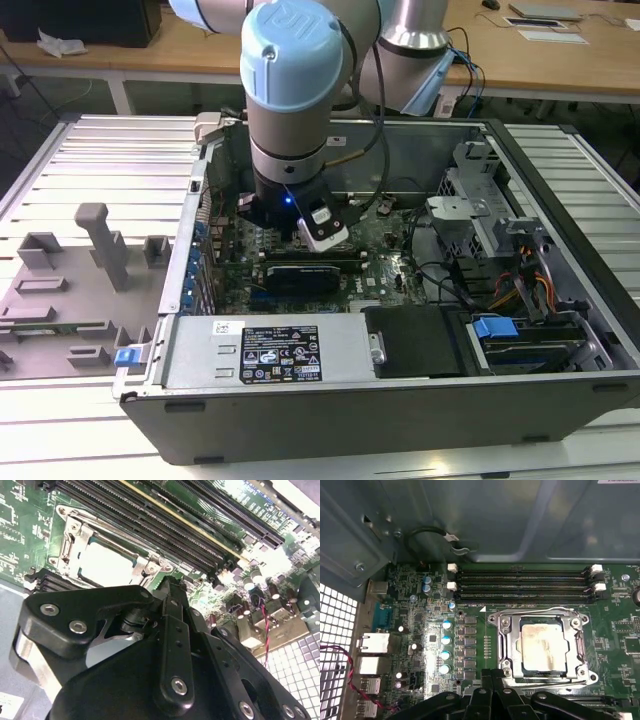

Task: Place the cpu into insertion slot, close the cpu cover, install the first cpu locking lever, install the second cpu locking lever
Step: 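Install the second cpu locking lever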

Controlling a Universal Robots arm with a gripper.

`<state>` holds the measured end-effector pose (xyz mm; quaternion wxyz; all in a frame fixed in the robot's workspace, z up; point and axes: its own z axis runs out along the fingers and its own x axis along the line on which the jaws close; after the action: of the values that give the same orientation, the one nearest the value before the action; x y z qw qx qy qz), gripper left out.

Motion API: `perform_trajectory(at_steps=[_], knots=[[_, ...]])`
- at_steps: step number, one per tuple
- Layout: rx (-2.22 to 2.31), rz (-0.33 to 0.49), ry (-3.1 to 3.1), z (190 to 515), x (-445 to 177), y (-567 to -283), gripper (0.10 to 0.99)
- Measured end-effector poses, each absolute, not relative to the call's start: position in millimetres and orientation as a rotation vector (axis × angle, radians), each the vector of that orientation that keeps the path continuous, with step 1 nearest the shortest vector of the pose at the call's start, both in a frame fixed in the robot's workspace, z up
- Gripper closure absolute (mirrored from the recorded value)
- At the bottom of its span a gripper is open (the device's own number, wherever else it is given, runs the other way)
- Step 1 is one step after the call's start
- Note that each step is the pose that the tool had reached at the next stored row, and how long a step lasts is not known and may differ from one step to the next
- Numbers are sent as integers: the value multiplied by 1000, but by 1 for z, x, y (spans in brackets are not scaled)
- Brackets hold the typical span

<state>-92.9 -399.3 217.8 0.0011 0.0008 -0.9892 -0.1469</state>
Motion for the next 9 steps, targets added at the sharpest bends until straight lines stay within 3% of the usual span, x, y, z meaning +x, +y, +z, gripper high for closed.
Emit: perform_trajectory(at_steps=[9], knots=[[1,-460,-3097,218,-60,-400,980]])
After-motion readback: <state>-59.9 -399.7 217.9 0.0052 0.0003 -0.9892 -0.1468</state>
